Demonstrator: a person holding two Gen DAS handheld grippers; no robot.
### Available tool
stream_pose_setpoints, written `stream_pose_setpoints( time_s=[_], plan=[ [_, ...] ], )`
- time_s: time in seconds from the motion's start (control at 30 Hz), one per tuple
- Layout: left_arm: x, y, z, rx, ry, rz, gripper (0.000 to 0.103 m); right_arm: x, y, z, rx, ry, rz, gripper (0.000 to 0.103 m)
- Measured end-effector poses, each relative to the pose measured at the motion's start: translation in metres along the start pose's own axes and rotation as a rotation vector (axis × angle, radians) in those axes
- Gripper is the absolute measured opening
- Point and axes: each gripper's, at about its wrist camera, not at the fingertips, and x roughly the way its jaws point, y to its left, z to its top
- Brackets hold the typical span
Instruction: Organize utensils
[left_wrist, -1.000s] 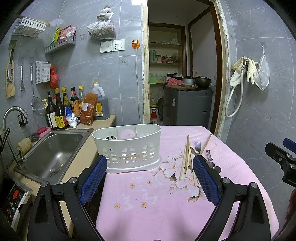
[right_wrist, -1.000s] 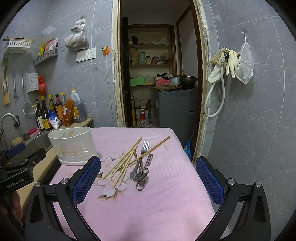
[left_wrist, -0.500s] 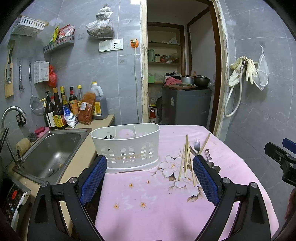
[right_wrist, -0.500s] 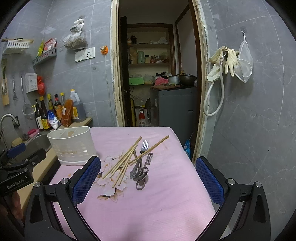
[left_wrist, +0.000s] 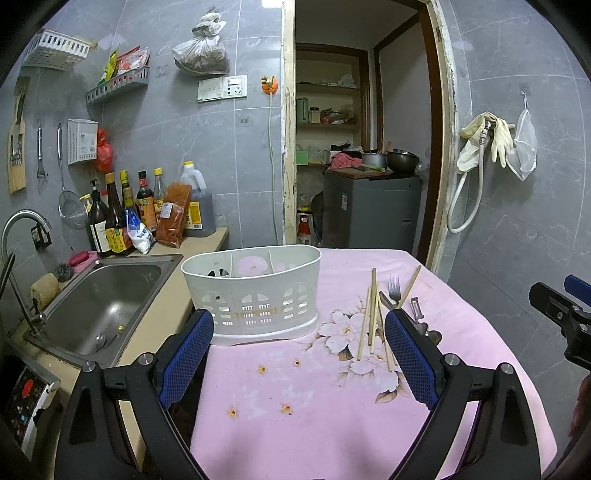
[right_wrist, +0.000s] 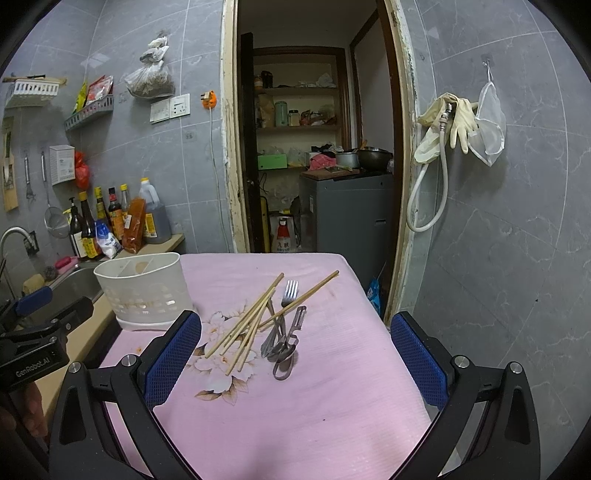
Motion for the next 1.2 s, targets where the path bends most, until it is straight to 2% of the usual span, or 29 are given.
stream_pose_setpoints(
  time_s=[0.83,1.2],
  plan=[
    [0.007,0.001,-0.002,-0.011,0.012,-0.013,0.091,0.002,0.004,-0.006,0.001,0.02,-0.001,0.103],
    [0.013,-0.009,0.017,0.007,-0.009,-0.022,0.091,0.008,-0.005,0.017,-0.008,0.02,-0.004,0.103]
  ],
)
